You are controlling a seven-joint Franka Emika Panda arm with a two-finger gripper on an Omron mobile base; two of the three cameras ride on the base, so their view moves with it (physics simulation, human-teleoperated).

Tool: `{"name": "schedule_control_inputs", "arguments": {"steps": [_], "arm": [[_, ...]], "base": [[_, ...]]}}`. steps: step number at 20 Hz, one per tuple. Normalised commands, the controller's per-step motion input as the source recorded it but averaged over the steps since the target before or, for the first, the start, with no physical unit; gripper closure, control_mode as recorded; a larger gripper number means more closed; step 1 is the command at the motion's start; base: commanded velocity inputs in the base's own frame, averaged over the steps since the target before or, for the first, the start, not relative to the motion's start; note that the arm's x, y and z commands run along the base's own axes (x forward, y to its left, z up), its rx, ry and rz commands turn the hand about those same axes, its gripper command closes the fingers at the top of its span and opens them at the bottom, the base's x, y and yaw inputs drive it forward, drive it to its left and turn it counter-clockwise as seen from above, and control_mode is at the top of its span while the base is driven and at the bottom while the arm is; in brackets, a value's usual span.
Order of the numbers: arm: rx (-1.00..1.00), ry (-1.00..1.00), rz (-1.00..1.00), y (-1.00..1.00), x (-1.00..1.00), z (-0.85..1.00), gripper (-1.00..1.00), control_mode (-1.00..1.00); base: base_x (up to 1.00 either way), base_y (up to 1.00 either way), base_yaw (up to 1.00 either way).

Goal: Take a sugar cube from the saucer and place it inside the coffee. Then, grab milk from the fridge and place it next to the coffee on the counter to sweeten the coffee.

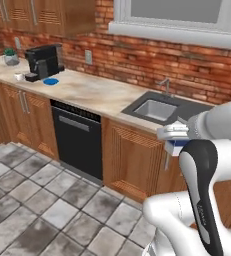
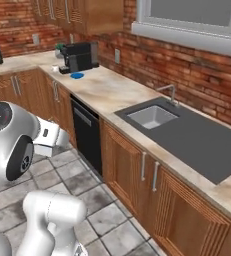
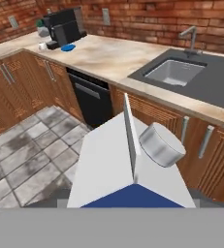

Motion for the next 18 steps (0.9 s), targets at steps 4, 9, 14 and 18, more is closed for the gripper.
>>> {"name": "schedule_control_inputs", "arguments": {"steps": [4, 9, 14, 18], "arm": [[0.0, 0.0, 0.0, 0.0, 0.0, 0.0, 1.0, 1.0], [0.0, 0.0, 0.0, 0.0, 0.0, 0.0, 1.0, 1.0], [0.0, 0.0, 0.0, 0.0, 0.0, 0.0, 1.0, 1.0], [0.0, 0.0, 0.0, 0.0, 0.0, 0.0, 1.0, 1.0]], "base": [[1.0, 0.92, 0.0], [1.0, 1.0, -0.02], [1.0, 1.0, -0.05], [1.0, 0.99, -0.11]]}}
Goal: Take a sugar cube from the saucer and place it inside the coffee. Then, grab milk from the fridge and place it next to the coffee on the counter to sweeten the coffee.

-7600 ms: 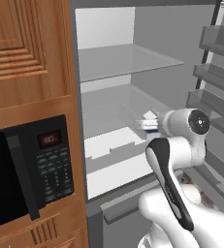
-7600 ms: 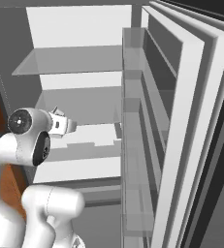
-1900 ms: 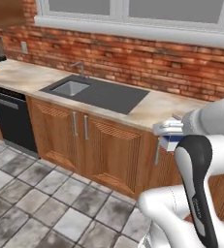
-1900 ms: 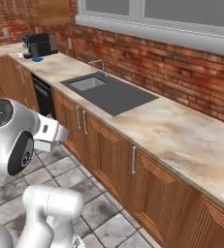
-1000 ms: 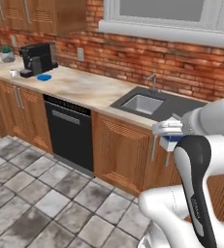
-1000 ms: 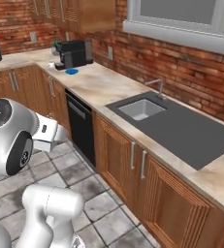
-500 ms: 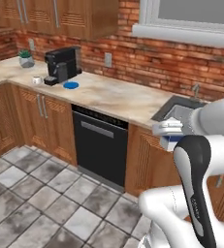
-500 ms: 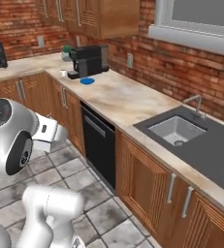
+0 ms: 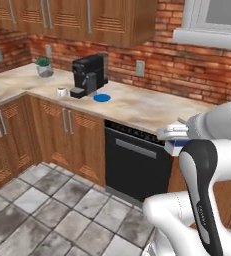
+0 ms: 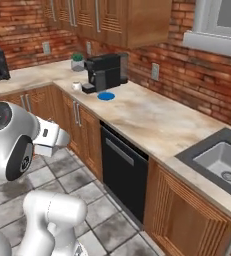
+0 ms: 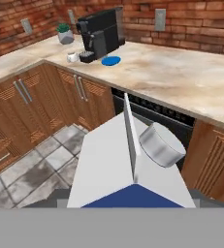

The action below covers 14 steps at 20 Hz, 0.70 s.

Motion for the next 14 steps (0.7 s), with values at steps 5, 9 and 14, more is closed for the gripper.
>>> {"name": "schedule_control_inputs", "arguments": {"steps": [5, 9, 14], "arm": [[0.0, 0.0, 0.0, 0.0, 0.0, 0.0, 1.0, 1.0], [0.0, 0.0, 0.0, 0.0, 0.0, 0.0, 1.0, 1.0], [0.0, 0.0, 0.0, 0.0, 0.0, 0.0, 1.0, 1.0]], "base": [[1.0, 0.97, -0.16], [1.0, 0.96, -0.21], [1.0, 1.0, -0.27]]}}
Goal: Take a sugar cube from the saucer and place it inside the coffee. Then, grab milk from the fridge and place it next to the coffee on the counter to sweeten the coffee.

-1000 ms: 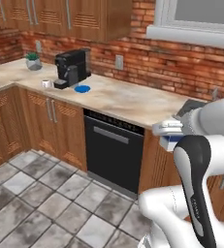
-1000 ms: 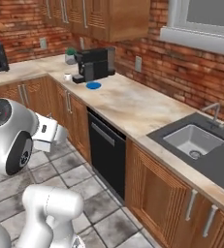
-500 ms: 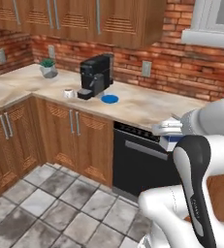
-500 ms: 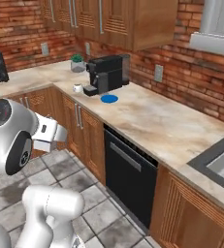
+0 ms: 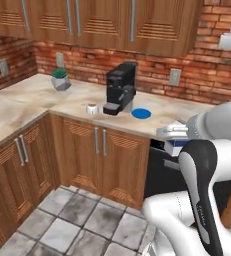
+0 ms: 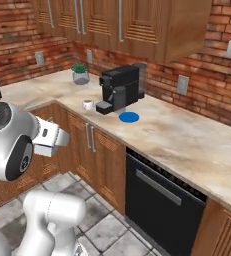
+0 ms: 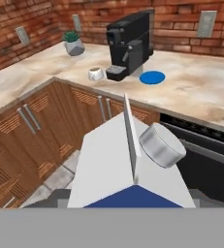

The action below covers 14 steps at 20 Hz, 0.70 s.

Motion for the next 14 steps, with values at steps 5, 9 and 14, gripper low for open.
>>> {"name": "schedule_control_inputs", "arguments": {"steps": [5, 9, 14], "arm": [[0.0, 0.0, 0.0, 0.0, 0.0, 0.0, 1.0, 1.0], [0.0, 0.0, 0.0, 0.0, 0.0, 0.0, 1.0, 1.0], [0.0, 0.0, 0.0, 0.0, 0.0, 0.0, 1.0, 1.0]], "base": [[1.0, 0.99, -0.32], [1.0, 0.94, -0.36], [1.0, 0.92, -0.36]]}}
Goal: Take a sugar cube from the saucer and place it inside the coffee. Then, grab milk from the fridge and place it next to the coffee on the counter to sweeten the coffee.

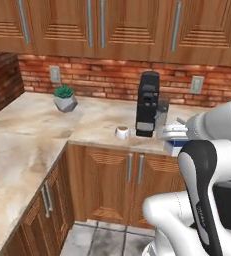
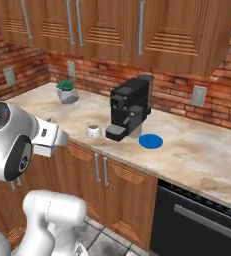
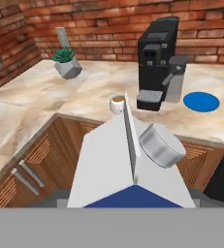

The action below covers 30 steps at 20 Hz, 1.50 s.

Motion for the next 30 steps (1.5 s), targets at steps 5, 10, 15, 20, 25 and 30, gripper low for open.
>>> {"name": "schedule_control_inputs", "arguments": {"steps": [5, 10, 15, 20, 25, 30], "arm": [[0.0, 0.0, 0.0, 0.0, 0.0, 0.0, 1.0, 1.0], [0.0, 0.0, 0.0, 0.0, 0.0, 0.0, 1.0, 1.0], [0.0, 0.0, 0.0, 0.0, 0.0, 0.0, 1.0, 1.0], [0.0, 0.0, 0.0, 0.0, 0.0, 0.0, 1.0, 1.0], [0.0, 0.0, 0.0, 0.0, 0.0, 0.0, 1.0, 1.0], [0.0, 0.0, 0.0, 0.0, 0.0, 0.0, 1.0, 1.0]], "base": [[1.0, 0.73, -0.38], [0.84, 0.42, -0.39], [0.2, 0.24, -0.32], [-0.3, 0.13, -0.02], [-0.29, 0.07, 0.0], [-0.21, 0.0, 0.0]]}}
